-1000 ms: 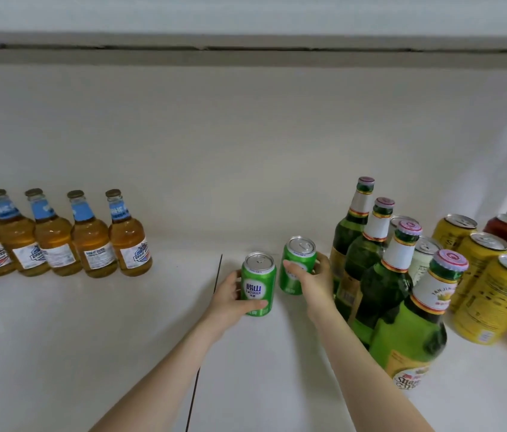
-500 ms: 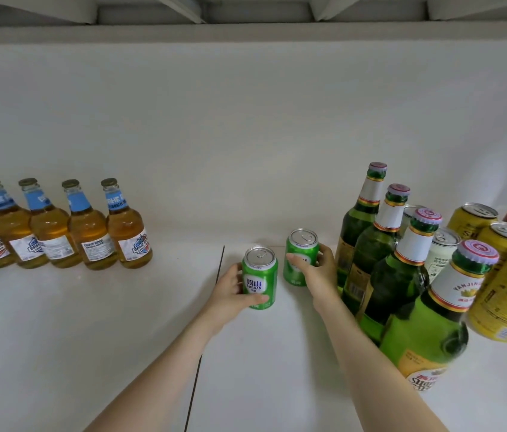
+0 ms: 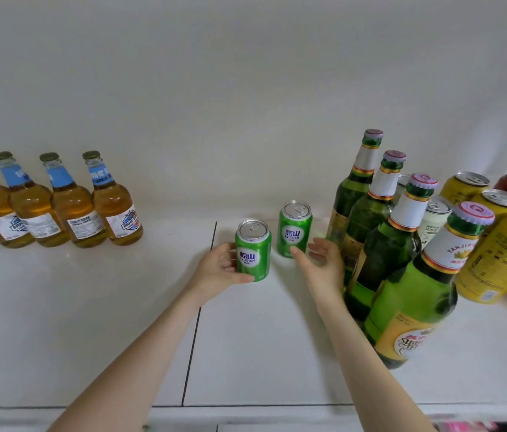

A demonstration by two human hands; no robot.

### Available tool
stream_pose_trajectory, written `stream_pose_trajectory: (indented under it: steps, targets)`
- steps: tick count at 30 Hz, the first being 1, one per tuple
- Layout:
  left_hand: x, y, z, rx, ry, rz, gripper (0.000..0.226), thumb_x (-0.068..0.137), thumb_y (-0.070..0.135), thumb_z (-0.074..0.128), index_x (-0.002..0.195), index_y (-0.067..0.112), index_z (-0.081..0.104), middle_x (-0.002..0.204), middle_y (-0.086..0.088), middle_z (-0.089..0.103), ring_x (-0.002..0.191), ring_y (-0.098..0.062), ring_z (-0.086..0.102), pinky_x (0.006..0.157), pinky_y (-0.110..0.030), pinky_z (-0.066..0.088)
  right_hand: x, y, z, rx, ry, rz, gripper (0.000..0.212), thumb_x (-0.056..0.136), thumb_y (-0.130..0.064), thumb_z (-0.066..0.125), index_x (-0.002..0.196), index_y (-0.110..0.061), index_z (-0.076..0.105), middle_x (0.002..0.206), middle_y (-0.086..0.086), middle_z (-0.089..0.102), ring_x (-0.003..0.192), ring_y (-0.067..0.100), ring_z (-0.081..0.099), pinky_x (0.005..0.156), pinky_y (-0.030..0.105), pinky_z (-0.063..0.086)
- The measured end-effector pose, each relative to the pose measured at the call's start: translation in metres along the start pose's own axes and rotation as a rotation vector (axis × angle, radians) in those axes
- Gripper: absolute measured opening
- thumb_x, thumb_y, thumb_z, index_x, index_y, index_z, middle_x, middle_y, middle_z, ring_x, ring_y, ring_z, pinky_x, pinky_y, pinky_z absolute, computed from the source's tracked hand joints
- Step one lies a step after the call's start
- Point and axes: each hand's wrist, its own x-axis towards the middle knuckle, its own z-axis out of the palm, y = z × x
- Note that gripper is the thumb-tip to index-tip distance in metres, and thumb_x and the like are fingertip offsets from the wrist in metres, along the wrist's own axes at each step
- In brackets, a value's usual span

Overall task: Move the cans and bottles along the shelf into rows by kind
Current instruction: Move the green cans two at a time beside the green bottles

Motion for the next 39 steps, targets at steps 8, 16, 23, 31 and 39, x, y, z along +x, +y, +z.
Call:
stream_pose_trajectory:
  steps: [8, 16, 23, 31, 39]
  targets:
    - [-0.010, 0.004, 0.016, 0.009, -0.040, 0.007, 0.065, 0.061, -0.012, 0.086, 0.118, 0.003, 0.059, 0.108, -0.013, 0.072, 0.093, -0.016, 0.072, 0.078, -0.023, 0.057, -0.025, -0.010, 0.000, 0.047, -0.301, -0.064, 0.064, 0.073, -0.015, 0.086, 0.130, -0.012, 0.058, 0.120, 0.001, 0.065, 0.112, 0.010, 0.061, 0.095, 0.024, 0.050]
    - [-0.021, 0.011, 0.058, 0.008, -0.157, 0.019, 0.061, 0.062, -0.011, 0.086, 0.111, 0.016, 0.061, 0.104, -0.007, 0.073, 0.091, -0.013, 0.072, 0.079, -0.022, 0.056, -0.035, 0.001, -0.029, 0.096, -0.273, -0.066, 0.047, 0.077, -0.020, 0.084, 0.119, -0.023, 0.062, 0.122, -0.003, 0.068, 0.114, 0.010, 0.062, 0.095, 0.028, 0.050]
    - [-0.015, 0.017, 0.075, 0.016, -0.174, 0.029, 0.063, 0.064, -0.018, 0.081, 0.120, 0.001, 0.059, 0.105, -0.015, 0.071, 0.087, -0.015, 0.070, 0.079, -0.021, 0.056, -0.034, 0.002, -0.032, 0.122, -0.209, -0.068, 0.039, 0.085, -0.018, 0.078, 0.113, -0.038, 0.058, 0.117, -0.014, 0.067, 0.102, -0.010, 0.062, 0.076, 0.008, 0.049]
    - [0.004, 0.018, 0.073, 0.022, -0.165, 0.021, 0.063, 0.064, -0.017, 0.081, 0.119, 0.004, 0.059, 0.103, -0.012, 0.071, 0.084, -0.010, 0.071, 0.076, -0.019, 0.055, -0.017, 0.005, -0.023, 0.155, -0.194, -0.036, 0.044, 0.085, -0.015, 0.077, 0.121, -0.029, 0.056, 0.112, -0.019, 0.064, 0.095, -0.019, 0.059, 0.071, 0.004, 0.047]
    - [0.022, 0.018, 0.073, 0.049, -0.159, 0.017, 0.063, 0.063, -0.016, 0.082, 0.118, 0.003, 0.060, 0.104, -0.012, 0.072, 0.082, -0.008, 0.071, 0.074, -0.019, 0.055, -0.002, 0.008, -0.017, 0.154, -0.188, -0.035, 0.043, 0.085, -0.021, 0.077, 0.122, -0.031, 0.056, 0.121, -0.013, 0.065, 0.108, -0.008, 0.060, 0.076, 0.008, 0.050]
